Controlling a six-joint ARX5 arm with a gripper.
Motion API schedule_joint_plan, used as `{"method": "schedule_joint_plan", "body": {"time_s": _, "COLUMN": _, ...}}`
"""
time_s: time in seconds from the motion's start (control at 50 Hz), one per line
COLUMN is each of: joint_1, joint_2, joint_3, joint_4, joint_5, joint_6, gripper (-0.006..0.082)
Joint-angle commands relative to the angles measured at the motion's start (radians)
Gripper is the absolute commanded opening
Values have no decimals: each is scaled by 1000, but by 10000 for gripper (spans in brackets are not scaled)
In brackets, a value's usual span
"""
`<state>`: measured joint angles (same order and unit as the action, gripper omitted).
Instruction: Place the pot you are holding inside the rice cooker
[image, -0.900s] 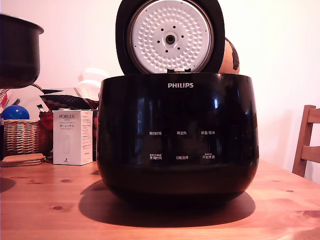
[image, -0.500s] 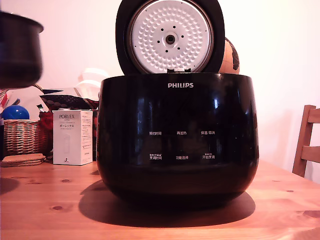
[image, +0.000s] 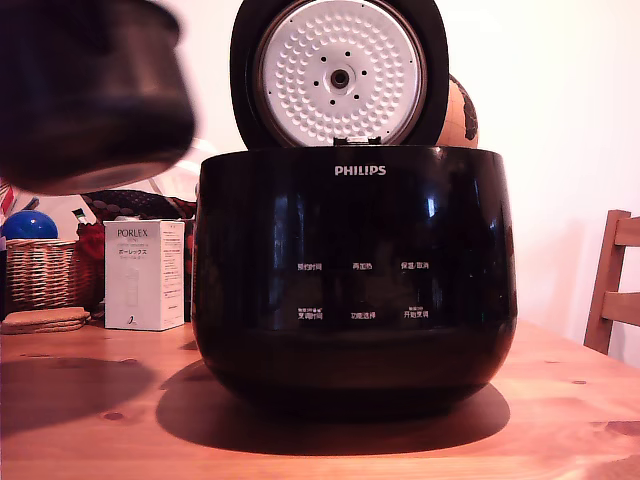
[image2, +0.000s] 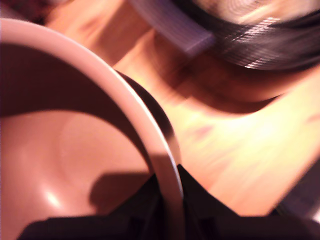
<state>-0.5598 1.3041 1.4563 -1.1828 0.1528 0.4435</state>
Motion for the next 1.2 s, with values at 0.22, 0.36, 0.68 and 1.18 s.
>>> {"method": "schedule_joint_plan", "body": {"time_s": 0.22, "joint_1": -142, "joint_2": -16, "joint_3": 87, "joint_4": 171, "joint_5": 13, "joint_6": -26, "gripper": -24}}
{"method": "schedule_joint_plan", "body": {"time_s": 0.36, "joint_1": -194, "joint_2": -14, "joint_3": 89, "joint_4": 270, "joint_5": 23, "joint_6": -25, "gripper": -24}}
{"method": "schedule_joint_plan", "body": {"time_s": 0.68, "joint_1": -243, "joint_2": 55, "joint_3": 91, "joint_4": 389, "joint_5": 50, "joint_6": 67, "gripper": -24}}
{"method": "schedule_joint_plan", "body": {"time_s": 1.18, "joint_1": -261, "joint_2": 240, "joint_3": 278, "joint_4": 234, "joint_5": 107, "joint_6": 200, "gripper": -24}}
